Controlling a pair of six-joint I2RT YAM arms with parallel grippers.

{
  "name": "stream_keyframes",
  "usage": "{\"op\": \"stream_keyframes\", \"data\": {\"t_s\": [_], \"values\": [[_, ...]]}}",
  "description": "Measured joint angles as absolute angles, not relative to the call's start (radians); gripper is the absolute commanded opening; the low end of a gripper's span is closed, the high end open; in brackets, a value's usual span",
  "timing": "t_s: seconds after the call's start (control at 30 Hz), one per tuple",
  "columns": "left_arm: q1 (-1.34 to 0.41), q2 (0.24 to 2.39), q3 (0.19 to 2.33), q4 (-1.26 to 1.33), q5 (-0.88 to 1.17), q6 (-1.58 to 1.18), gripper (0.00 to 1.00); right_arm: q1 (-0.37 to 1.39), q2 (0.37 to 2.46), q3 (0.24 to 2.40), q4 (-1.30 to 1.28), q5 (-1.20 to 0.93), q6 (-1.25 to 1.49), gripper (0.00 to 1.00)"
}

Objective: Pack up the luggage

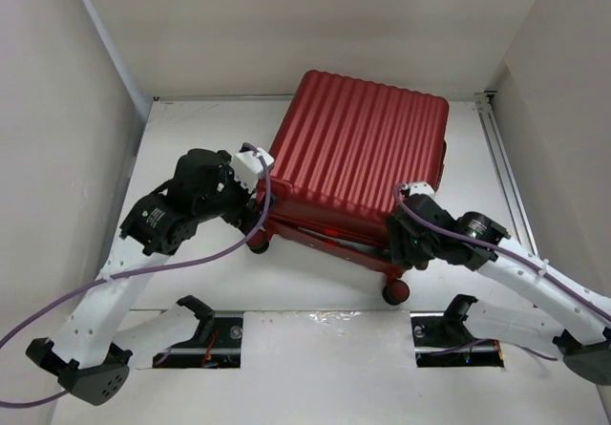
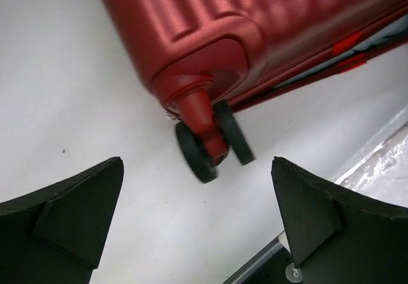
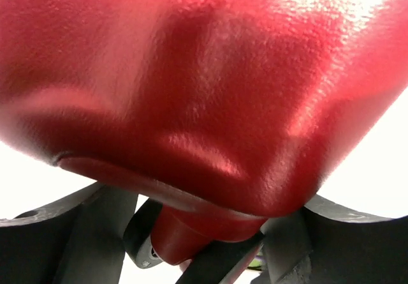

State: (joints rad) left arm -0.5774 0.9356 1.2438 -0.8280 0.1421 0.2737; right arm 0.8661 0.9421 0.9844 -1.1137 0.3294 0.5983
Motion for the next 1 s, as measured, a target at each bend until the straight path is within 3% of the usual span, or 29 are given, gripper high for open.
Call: {"op": "stream_keyframes", "data": {"t_s": [0.17, 0.3, 0.47, 0.6, 0.8, 1.0], "values": [[-0.551, 0.910, 1.239, -0.775, 0.071, 0.250, 1.00, 0.737, 1.037, 0.994, -1.099, 0.299, 0.481, 0.09], [-0.520, 0.897, 1.240, -0.735, 0.007, 0.236, 0.93, 0.624, 1.125, 1.052, -1.081, 0.249, 0.345, 0.00], [-0.451, 0.924, 1.240, -0.694, -0.040, 0.208, 0.57, 0.494, 1.279, 1.198, -1.049, 0.180, 0.164, 0.00], [-0.324, 0.954, 1.240, -0.658, -0.007, 0.192, 0.43, 0.440, 1.399, 1.312, -0.994, 0.148, 0.070, 0.00], [-0.023, 0.989, 1.122, -0.537, 0.248, 0.225, 0.46, 0.385, 1.466, 1.346, -0.863, 0.076, 0.001, 0.00], [0.027, 0.966, 0.710, -0.318, 0.553, 0.339, 0.53, 0.352, 1.464, 1.347, -0.845, 0.017, -0.026, 0.00]]}}
